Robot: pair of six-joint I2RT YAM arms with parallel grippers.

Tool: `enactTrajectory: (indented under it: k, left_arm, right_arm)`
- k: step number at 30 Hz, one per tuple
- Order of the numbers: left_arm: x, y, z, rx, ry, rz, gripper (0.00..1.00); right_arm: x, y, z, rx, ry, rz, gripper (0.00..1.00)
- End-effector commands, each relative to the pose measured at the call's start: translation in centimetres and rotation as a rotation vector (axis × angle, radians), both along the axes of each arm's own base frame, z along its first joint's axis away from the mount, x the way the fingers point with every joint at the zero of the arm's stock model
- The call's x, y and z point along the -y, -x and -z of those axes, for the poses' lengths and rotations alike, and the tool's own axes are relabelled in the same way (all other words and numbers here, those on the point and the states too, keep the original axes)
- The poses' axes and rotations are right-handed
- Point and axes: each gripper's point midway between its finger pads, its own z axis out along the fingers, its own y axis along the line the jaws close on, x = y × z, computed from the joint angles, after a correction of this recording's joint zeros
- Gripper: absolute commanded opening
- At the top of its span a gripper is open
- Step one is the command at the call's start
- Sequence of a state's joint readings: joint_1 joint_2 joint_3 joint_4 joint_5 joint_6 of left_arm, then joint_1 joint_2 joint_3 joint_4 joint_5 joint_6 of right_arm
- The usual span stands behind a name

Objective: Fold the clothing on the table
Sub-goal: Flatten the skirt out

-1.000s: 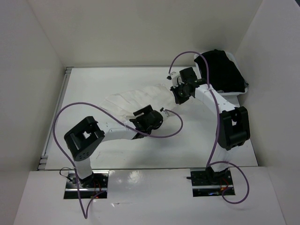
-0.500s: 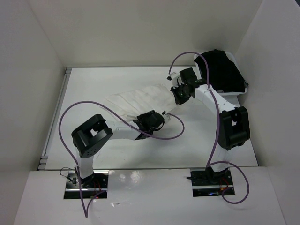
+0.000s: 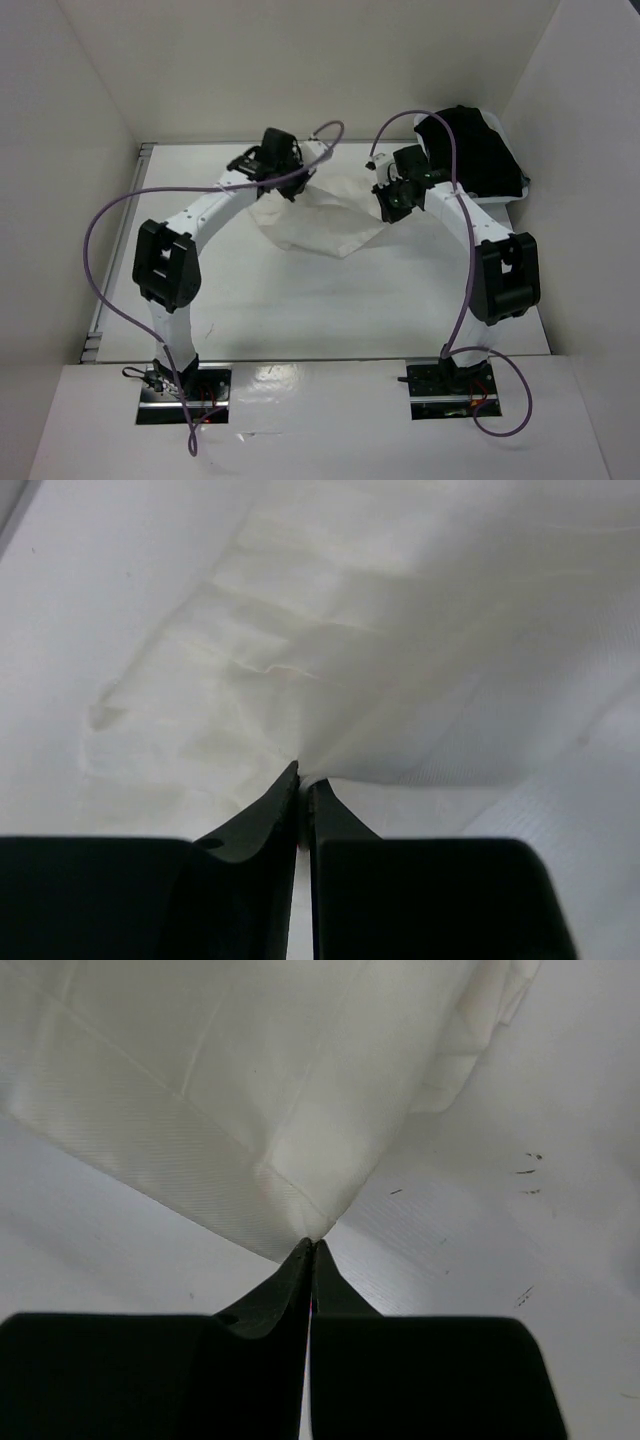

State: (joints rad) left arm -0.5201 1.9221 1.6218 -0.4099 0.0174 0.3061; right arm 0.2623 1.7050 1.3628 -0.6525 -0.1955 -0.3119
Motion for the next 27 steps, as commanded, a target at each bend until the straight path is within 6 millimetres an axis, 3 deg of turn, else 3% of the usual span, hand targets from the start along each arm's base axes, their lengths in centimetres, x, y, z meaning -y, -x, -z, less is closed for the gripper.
enactTrajectory:
  k: [1,2,3,5,7,9,10,15,16,21,27]
  left_arm:
    - [1.5,3.8,-3.0,-0.262,0.25,0.201,0.11]
    - [2.4,5.0,-5.2,-0.322,0.346,0.278,0.11]
    - [2.4,5.3,-5.9,-0.348,0.389,0.319,0.11]
    - [1.4,6.1,-5.7,-0.474,0.482,0.351,0.13]
    - [1.8,6.8,-6.1,-0.542,0.585,0.456,0.17]
    - [1.2,8.1,-5.2,-0.634,0.627,0.471,0.2]
    - [1.1,8.6,-3.7,-0.68,0.629,0.482,0.2]
    - [-0.5,9.7,0.7,-0.831,0.701,0.48,0.23]
    - [-0.5,10.2,0.9,-0.859,0.717,0.472,0.23]
    - [-2.9,9.2,2.7,-0.881,0.77,0.404,0.23]
    - [-5.9,8.2,4.6,-0.918,0.862,0.302,0.33]
  right_arm:
    - [0.5,-0.4,-2.1,0.069,-0.012,0.007,0.0]
    - [0.5,-0.4,-2.1,0.069,-0.012,0.007,0.0]
    - [0.5,-0.4,-2.1,0.069,-0.012,0.007,0.0]
    - [0.4,-0.3,-2.1,0.067,-0.02,0.002,0.0]
    - [0.4,-0.1,-2.0,0.058,-0.017,0.002,0.0]
    - [0.3,-0.1,-2.0,0.056,-0.025,-0.003,0.0]
    - [0.3,-0.1,-2.0,0.056,-0.025,-0.003,0.0]
    - [0.2,0.2,-1.7,0.047,-0.025,-0.016,0.0]
    - [0.3,0.4,-1.3,0.038,-0.023,-0.016,0.0]
    - [0.1,0.5,-1.3,0.036,-0.03,-0.021,0.0]
    - [0.2,0.7,-1.0,0.027,-0.028,-0.021,0.0]
